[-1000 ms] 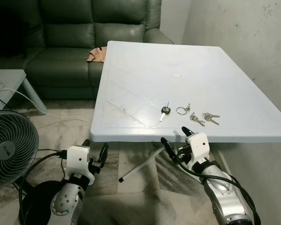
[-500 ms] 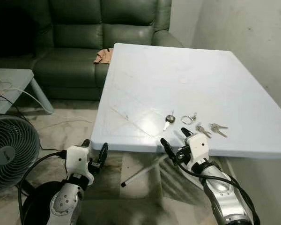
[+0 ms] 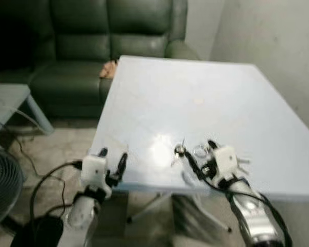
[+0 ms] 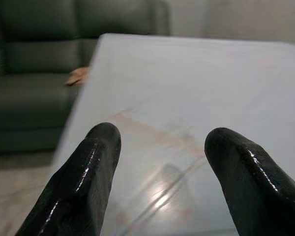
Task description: Hang keys on a hook
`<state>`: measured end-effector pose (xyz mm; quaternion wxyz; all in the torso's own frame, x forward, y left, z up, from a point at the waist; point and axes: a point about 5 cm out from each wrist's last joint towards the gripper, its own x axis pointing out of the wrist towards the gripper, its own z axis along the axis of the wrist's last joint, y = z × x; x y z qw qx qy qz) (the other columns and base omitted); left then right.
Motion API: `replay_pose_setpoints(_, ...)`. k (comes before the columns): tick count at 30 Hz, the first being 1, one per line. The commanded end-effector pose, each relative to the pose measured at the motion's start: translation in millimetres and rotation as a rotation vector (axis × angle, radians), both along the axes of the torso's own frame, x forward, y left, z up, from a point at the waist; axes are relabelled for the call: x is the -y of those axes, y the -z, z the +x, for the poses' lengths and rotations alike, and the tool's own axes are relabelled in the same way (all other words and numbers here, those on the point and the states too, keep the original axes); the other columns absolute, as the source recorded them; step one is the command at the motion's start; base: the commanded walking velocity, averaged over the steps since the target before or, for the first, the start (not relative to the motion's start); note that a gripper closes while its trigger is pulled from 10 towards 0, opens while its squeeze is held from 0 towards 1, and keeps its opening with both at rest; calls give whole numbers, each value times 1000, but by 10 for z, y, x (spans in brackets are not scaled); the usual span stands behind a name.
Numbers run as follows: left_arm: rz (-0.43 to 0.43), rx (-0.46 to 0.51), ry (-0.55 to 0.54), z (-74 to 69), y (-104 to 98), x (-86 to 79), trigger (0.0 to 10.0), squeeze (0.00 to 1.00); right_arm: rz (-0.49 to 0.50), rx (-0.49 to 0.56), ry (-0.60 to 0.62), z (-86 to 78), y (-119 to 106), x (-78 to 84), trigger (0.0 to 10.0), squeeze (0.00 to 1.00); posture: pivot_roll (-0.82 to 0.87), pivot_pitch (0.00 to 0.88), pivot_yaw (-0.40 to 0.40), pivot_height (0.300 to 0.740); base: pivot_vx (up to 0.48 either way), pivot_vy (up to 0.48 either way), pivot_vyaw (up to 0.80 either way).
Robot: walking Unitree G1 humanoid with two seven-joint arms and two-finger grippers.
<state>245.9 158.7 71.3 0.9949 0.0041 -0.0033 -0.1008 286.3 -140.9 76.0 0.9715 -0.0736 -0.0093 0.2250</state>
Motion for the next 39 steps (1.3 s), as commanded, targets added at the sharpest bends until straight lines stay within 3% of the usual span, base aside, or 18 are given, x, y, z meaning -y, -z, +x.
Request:
replay_pose_setpoints(1,4,-4,-1,-9,8,1,10000,0,-6,-3,9,0,0,31,10000,0,-83,0,-32,740,0,0,0)
replay_pose_setpoints(12,21,-11,34,-31,25,46,10000,0,3,-43,82,44,13,70,10000,0,-80,0,-36,740,0,0,0)
replay_pose_setpoints(16,42,2,129,-112,23,159,10000,0,-12,-85,214,100,37,148,10000,0,-80,11,-40,740,0,0,0)
replay_pose_setpoints(17,61,7,184,-152,20,237,10000,0,-25,-114,306,125,64,187,10000,0,-81,17,-41,740,0,0,0)
replay_pose_setpoints(22,73,8,239,-179,19,316,10000,0,59,-142,375,159,52,213,10000,0,-82,19,-39,740,0,0,0)
replay_pose_setpoints(23,75,9,248,-183,14,331,10000,0,114,-144,375,167,34,216,10000,0,-82,19,-39,740,0,0,0)
replay_pose_setpoints(26,85,12,261,-191,7,342,10000,0,147,-129,367,169,6,225,10000,0,-84,21,-34,740,0,0,0)
replay_pose_setpoints(28,99,17,285,-204,1,369,10000,0,158,-66,292,128,-41,247,10000,0,-84,21,-34,740,0,0,0)
replay_pose_setpoints(33,99,17,303,-214,-8,393,10000,0,134,-26,181,17,-35,258,9608,0,-85,22,-31,740,0,0,0)
replay_pose_setpoints(34,101,17,309,-215,-9,403,10000,0,141,-49,184,-15,-1,276,7686,0,-91,24,-27,740,0,0,0)
replay_pose_setpoints(35,101,16,314,-216,-8,412,10000,0,133,-52,165,-36,17,280,6549,0,-91,24,-27,740,0,0,0)
replay_pose_setpoints(36,101,16,314,-216,-8,412,10000,0,133,-52,165,-36,17,280,6549,0,-91,24,-27,740,0,0,0)
replay_pose_setpoints(37,100,15,317,-214,-5,428,10000,0,101,-59,140,-71,57,284,7804,0,-98,25,-23,740,0,0,0)
replay_pose_setpoints(39,101,15,320,-210,-4,441,10000,0,109,-101,160,-92,115,304,8706,0,-98,25,-23,740,0,0,0)
